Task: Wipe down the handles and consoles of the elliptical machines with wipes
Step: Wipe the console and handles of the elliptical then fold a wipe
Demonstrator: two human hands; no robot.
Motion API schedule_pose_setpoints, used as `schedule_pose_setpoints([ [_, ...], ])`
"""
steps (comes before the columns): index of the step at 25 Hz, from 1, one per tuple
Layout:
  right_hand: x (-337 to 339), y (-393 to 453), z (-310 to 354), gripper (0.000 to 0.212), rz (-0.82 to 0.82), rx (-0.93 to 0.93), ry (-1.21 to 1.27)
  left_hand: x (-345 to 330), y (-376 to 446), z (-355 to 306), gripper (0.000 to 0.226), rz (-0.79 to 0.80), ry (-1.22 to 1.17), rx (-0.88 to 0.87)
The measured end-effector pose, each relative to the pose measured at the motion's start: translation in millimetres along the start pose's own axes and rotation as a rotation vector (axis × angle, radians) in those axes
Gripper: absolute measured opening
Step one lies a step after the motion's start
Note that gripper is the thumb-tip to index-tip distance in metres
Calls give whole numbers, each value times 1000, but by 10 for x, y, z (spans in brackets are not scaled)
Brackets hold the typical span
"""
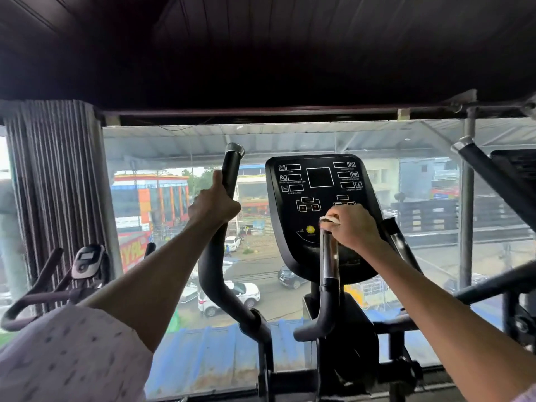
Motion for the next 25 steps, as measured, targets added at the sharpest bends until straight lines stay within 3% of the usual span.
schedule_pose_setpoints([
  [6,-97,131,234,13,136,87,-149,-79,-537,104,34,-179,57,87],
  [11,-8,-99,115,15,-79,56,8,-94,-525,150,32,-210,58,98],
  [16,-178,34,127,17,43,74,-41,-102,-571,142,33,-198,72,94],
  [21,-58,36,48,10,-10,68,88,9,-331,64,41,-98,161,118],
  [25,-164,220,84,6,44,56,127,16,-35,-94,42,-157,-6,92],
])
Point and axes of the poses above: each hand's wrist, its own y-axis towards the middle knuckle, its own x-axis out of the back of the hand, z = x × y, the point moved 6 cm from there along y, towards the middle knuckle, and after that the axes turned 7 degrees about -x, right-handed, at the moved point
